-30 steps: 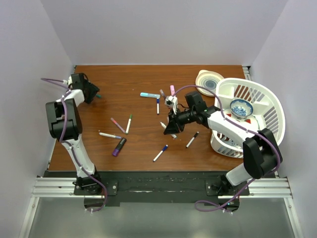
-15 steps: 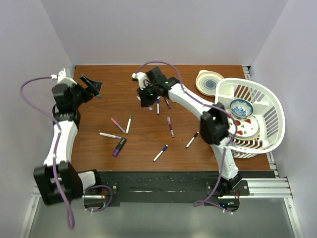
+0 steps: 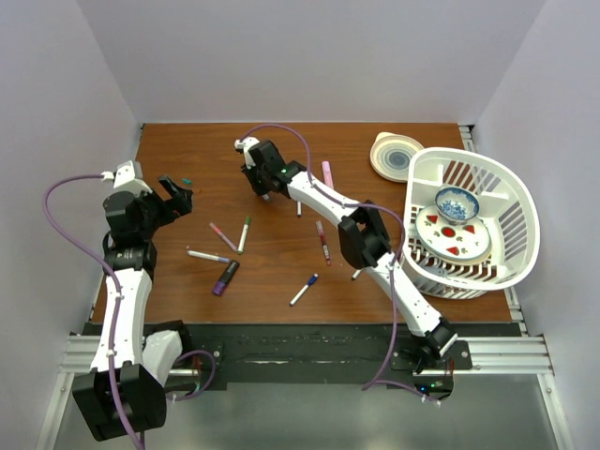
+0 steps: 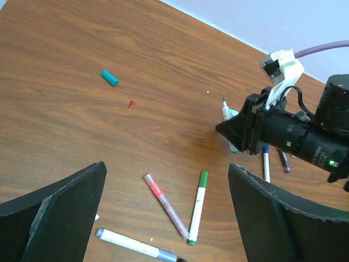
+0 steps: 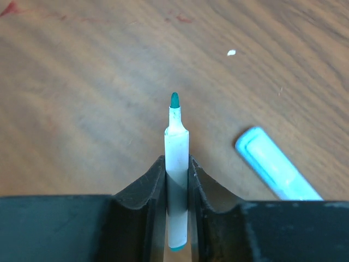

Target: Open the pen caps

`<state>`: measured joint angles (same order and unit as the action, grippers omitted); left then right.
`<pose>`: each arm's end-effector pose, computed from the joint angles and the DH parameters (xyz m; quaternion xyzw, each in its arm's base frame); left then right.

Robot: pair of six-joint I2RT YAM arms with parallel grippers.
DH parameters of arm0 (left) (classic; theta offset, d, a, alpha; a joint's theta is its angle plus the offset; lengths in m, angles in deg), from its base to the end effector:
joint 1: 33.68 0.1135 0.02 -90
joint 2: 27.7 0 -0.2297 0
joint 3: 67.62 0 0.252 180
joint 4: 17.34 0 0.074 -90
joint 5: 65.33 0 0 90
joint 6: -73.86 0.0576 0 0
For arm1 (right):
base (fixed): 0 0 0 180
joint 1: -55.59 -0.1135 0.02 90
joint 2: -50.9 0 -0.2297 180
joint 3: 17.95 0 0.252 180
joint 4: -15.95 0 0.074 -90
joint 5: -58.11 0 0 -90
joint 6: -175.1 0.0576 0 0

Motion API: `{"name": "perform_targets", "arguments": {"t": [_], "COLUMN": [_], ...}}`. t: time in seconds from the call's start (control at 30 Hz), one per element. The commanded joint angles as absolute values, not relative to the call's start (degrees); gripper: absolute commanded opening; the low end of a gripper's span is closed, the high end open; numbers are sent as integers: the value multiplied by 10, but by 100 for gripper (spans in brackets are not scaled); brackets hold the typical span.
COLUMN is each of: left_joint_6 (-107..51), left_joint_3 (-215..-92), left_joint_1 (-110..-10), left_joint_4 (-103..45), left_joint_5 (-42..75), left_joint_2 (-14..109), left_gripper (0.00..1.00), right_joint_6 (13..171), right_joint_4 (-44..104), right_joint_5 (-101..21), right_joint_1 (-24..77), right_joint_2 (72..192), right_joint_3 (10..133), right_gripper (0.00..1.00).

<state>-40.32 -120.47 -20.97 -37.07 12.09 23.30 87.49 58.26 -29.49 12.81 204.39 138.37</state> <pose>0.2478 0.0430 0.2602 -0.1931 0.7827 -0.1466 0.5733 0.4264 0.3913 0.1448 -0.3038 0.8517 0.1464 0.4012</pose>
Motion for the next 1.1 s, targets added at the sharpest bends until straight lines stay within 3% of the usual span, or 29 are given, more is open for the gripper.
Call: {"name": "perform_targets", "arguments": {"t": [0.0, 0.17, 0.33, 0.6, 0.73, 0.83, 0.87, 0.93, 1.07], "left_joint_6": [-380, -379, -378, -381, -393, -396, -397, -400, -410], "left_joint_3": [-1208, -1207, -1206, -1190, -1193, -1201, -1205, -1222, -1244], "left_joint_1": [-211, -212, -212, -211, -213, -230, -248, -289, -356], "left_joint_4": [-372, -372, -371, -339, -333, -345, -358, -379, -421], "left_joint_5": [140, 142, 140, 69, 21, 17, 18, 34, 70], "left_joint_2": [224, 223, 225, 244, 279, 304, 311, 340, 382], "left_gripper": [100, 100, 100, 100, 100, 100, 98, 96, 93], "right_joint_6": [890, 895, 892, 832, 763, 742, 732, 712, 673], "right_joint_4": [495, 484, 482, 532, 589, 612, 623, 636, 650], "right_joint_5": [-257, -258, -257, -321, -434, -527, -590, -636, -675], "right_joint_1": [126, 124, 124, 125, 127, 136, 139, 145, 147], "right_joint_2": [2046, 2069, 2075, 1988, 1890, 1779, 1751, 1670, 1539], "right_joint_3": [1433, 1435, 1436, 1438, 1372, 1253, 1187, 1121, 940], "right_gripper": [29, 36, 37, 41, 52, 62, 73, 85, 98]}}
